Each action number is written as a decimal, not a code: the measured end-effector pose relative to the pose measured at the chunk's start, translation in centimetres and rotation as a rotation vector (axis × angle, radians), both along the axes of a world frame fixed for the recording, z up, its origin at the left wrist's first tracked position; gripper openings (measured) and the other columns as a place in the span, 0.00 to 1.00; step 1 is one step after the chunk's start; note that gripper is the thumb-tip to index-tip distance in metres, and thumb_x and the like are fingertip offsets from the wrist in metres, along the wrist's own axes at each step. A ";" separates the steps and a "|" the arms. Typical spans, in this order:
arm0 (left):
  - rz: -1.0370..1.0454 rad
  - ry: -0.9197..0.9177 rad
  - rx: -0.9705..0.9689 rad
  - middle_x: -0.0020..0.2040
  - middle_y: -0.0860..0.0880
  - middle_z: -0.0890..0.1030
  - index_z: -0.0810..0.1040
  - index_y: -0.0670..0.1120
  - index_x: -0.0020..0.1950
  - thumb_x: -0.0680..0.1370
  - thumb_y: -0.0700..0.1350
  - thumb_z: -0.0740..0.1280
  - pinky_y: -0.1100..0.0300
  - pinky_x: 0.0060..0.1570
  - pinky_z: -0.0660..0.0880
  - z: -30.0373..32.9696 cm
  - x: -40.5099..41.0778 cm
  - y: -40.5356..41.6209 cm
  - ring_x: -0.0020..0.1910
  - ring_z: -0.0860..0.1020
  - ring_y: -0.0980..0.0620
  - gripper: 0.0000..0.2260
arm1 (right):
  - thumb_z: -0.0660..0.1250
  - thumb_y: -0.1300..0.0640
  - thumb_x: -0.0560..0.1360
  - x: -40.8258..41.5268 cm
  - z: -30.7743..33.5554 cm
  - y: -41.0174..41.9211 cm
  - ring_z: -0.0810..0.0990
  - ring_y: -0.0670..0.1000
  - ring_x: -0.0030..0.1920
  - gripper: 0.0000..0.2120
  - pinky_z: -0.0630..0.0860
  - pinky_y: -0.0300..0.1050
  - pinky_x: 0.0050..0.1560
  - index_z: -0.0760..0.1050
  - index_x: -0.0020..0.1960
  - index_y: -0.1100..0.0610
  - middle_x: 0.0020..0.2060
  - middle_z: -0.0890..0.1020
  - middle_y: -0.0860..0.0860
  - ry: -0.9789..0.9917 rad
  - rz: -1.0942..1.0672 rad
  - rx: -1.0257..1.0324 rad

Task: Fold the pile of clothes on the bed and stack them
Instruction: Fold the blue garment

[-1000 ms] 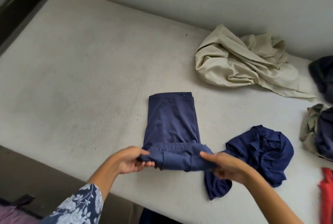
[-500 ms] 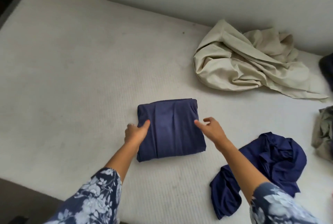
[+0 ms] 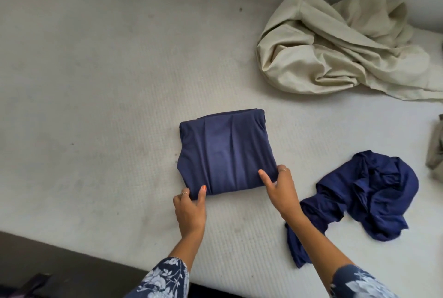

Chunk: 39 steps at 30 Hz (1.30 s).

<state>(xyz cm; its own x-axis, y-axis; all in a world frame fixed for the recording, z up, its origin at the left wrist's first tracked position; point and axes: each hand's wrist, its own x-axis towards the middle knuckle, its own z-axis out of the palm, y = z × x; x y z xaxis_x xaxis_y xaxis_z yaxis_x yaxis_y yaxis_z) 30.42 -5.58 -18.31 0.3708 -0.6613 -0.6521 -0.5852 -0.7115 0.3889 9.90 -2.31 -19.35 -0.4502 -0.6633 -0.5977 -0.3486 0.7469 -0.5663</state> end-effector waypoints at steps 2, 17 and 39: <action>-0.024 0.018 -0.008 0.60 0.38 0.72 0.73 0.37 0.64 0.78 0.50 0.65 0.51 0.58 0.69 -0.3 0.2 0.0 0.56 0.74 0.39 0.21 | 0.62 0.49 0.79 0.0 -0.3 1.4 0.72 0.48 0.44 0.16 0.67 0.36 0.47 0.70 0.57 0.61 0.49 0.72 0.52 0.051 0.089 -0.003; -0.367 0.069 0.010 0.40 0.41 0.78 0.74 0.38 0.40 0.80 0.51 0.62 0.56 0.40 0.70 -0.9 4.6 -2.4 0.40 0.76 0.43 0.17 | 0.59 0.50 0.81 -3.2 0.7 0.5 0.74 0.51 0.41 0.12 0.67 0.42 0.43 0.73 0.49 0.58 0.48 0.76 0.51 0.166 0.264 0.018; -0.308 -0.012 0.018 0.55 0.40 0.78 0.73 0.39 0.60 0.81 0.58 0.52 0.49 0.55 0.74 -2.8 -1.1 -16.9 0.54 0.77 0.39 0.25 | 0.56 0.45 0.80 -4.4 0.1 -13.1 0.73 0.52 0.41 0.18 0.66 0.46 0.40 0.69 0.40 0.56 0.39 0.75 0.49 0.270 0.111 -0.111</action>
